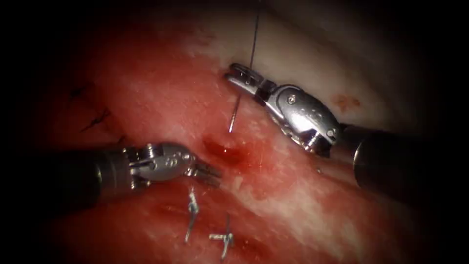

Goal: Wound Closure

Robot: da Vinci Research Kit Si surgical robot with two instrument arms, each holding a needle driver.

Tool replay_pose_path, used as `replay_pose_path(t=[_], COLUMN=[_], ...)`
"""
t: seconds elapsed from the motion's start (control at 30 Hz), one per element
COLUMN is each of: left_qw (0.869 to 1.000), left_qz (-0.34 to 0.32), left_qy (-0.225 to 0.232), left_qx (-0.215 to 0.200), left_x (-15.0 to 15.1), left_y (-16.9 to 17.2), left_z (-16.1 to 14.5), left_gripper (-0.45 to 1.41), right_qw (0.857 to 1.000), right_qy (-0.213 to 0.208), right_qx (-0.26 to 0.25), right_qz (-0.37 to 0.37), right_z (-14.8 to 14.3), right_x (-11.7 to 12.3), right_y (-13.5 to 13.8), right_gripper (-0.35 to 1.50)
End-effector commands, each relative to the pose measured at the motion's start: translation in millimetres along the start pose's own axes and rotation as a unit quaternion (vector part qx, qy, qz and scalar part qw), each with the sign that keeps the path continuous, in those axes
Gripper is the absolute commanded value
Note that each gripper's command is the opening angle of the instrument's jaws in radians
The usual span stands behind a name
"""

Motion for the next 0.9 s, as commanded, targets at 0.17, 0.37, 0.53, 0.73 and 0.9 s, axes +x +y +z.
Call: replay_pose_path(t=[0.17, 0.37, 0.53, 0.73, 0.9], left_qw=[1.000, 1.000, 1.000, 1.000, 1.000], left_qz=[0.000, 0.000, 0.000, 0.000, 0.000], left_qy=[0.000, 0.000, 0.000, 0.000, 0.000], left_qx=[0.000, 0.000, 0.000, 0.000, 0.000], left_x=[0.0, 0.0, 0.0, 0.0, 0.0], left_y=[-0.4, -0.4, -0.3, -0.3, -0.3], left_z=[0.7, 0.7, 0.7, 0.7, 0.7], left_gripper=[-0.15, -0.16, -0.16, -0.16, -0.18], right_qw=[1.000, 1.000, 0.999, 0.997, 0.995], right_qy=[-0.005, -0.014, -0.019, -0.029, -0.036], right_qx=[0.012, 0.017, 0.021, 0.030, 0.036], right_qz=[0.008, 0.020, 0.040, 0.059, 0.081], right_z=[0.9, 1.1, 1.1, 1.1, 1.1], right_x=[-0.4, -0.8, -0.9, -1.1, -1.4], right_y=[-0.7, -1.1, -1.1, -1.3, -1.4], right_gripper=[-0.35, -0.35, -0.35, -0.35, -0.35])
